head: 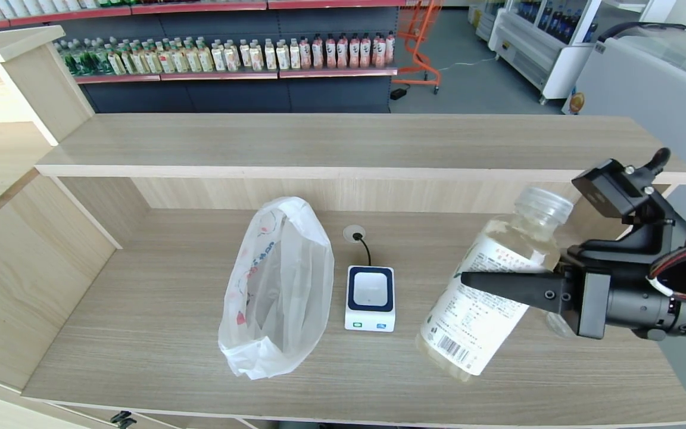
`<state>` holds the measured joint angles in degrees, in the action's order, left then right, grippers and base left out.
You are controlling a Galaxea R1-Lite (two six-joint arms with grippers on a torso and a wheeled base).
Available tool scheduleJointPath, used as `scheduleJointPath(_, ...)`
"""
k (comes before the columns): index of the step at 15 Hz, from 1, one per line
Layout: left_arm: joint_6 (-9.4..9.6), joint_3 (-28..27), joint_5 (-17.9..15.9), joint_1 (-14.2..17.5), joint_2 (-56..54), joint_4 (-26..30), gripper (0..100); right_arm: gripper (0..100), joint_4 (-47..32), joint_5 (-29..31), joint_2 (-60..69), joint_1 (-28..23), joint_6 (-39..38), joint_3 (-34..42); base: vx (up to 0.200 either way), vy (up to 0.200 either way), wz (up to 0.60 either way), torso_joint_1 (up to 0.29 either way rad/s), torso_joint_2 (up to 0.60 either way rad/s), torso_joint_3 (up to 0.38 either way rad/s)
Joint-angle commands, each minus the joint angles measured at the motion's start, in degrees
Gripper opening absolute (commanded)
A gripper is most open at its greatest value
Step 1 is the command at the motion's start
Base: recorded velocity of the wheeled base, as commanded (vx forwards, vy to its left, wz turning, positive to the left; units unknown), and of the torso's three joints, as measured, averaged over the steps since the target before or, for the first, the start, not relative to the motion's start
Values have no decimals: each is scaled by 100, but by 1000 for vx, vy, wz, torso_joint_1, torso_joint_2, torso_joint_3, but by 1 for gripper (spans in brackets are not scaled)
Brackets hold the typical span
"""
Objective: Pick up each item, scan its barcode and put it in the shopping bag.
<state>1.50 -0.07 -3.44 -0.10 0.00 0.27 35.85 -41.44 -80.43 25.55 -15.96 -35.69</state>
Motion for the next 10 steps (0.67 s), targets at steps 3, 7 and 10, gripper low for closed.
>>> scheduleJointPath(3, -1, -1, 1, 1, 9, 0, 100, 0, -52, -22, 230, 310, 5, 150, 0, 0, 0, 0, 0, 0)
scheduleJointPath(7, -1, -1, 1, 1, 9, 0, 100, 0, -228, -242, 406, 328, -4, 133, 0, 0, 0, 0, 0, 0)
scheduleJointPath(10, -1, -1, 1, 1, 9, 0, 100, 0, -228, -251, 476, 328, -4, 142, 0, 0, 0, 0, 0, 0)
